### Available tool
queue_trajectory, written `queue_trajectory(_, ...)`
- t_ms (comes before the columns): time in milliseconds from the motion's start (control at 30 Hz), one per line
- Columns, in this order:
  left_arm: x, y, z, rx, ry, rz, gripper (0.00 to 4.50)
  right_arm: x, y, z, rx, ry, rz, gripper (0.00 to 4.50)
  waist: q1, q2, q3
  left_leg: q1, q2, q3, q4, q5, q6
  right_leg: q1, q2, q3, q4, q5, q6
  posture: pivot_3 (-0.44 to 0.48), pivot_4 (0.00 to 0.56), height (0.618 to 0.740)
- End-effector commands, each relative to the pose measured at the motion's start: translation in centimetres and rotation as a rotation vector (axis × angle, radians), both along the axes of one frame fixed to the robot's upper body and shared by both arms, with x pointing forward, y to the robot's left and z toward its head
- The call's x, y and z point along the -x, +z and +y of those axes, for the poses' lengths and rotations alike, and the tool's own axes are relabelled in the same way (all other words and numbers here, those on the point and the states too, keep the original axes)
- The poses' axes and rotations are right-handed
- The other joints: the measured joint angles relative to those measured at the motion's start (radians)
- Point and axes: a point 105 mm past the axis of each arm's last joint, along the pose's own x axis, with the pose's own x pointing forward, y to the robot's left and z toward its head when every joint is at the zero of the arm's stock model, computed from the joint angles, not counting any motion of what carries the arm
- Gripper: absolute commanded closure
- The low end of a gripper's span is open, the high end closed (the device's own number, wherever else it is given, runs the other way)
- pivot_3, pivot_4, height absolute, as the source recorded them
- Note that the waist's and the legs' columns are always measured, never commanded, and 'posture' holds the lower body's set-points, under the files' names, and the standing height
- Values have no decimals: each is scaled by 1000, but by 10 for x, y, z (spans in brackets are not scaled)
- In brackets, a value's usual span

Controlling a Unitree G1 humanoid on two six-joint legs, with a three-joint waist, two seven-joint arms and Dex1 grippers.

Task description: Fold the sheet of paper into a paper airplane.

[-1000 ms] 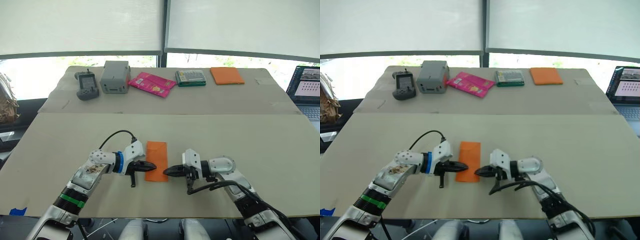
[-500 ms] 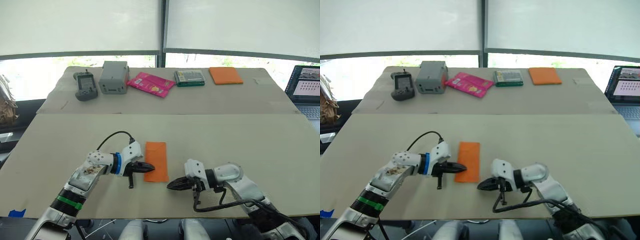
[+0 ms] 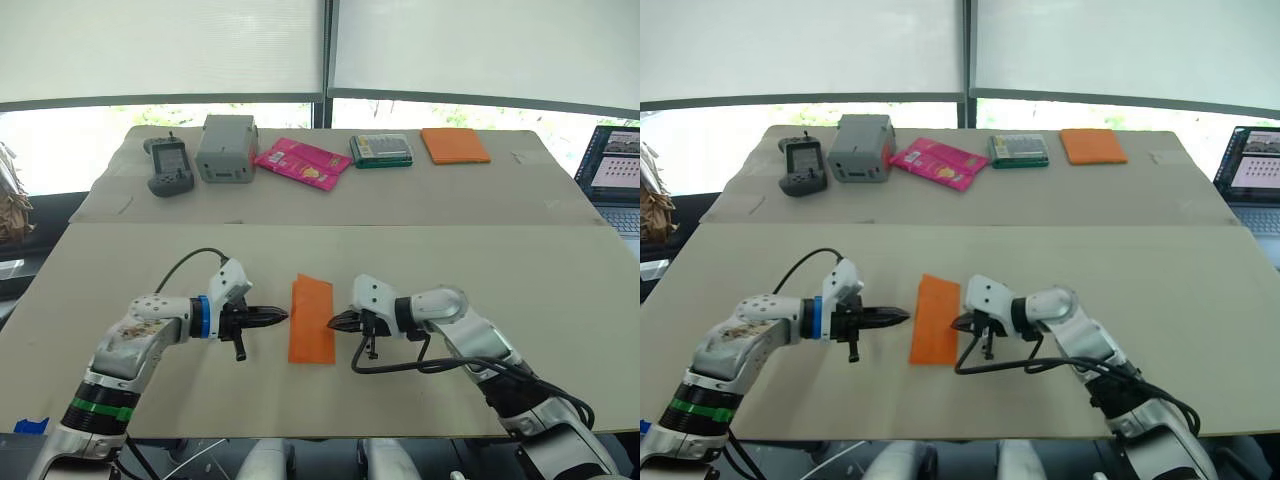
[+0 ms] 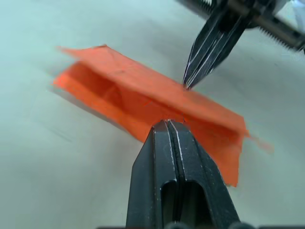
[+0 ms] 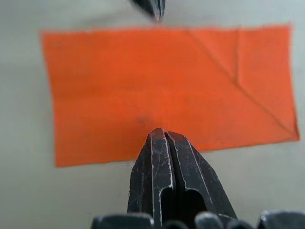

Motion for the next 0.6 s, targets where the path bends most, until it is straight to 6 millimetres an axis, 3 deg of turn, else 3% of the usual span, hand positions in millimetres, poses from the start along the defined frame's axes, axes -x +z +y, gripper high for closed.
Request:
queue_trajectory(33,2,1,5,-24,17,-23,4500,-5,16,0,-28,8,-54,4475,-1,0,0,0,0,0,0,0,0,0,0,0,0,0,0,0,150,740)
queue_trajectory(233,6,-12,-18,-70,-80,-24,4500,-13,47,-9,-65,-5,-132,4475,4,0,1,0,0,0,0,0,0,1,0,0,0,0,0,0,150,740)
queue_trajectory(400,-3,-13,-41,-39,-114,-41,4500,-14,85,-21,-125,-41,-191,4475,3,0,1,0,0,0,0,0,0,0,0,-1,0,0,0,0,150,740)
queue_trajectory(600,5,-34,-76,-33,-244,-1,4500,-7,99,-22,-165,-40,-202,4475,0,0,1,0,0,0,0,0,0,1,1,0,0,0,0,0,150,740)
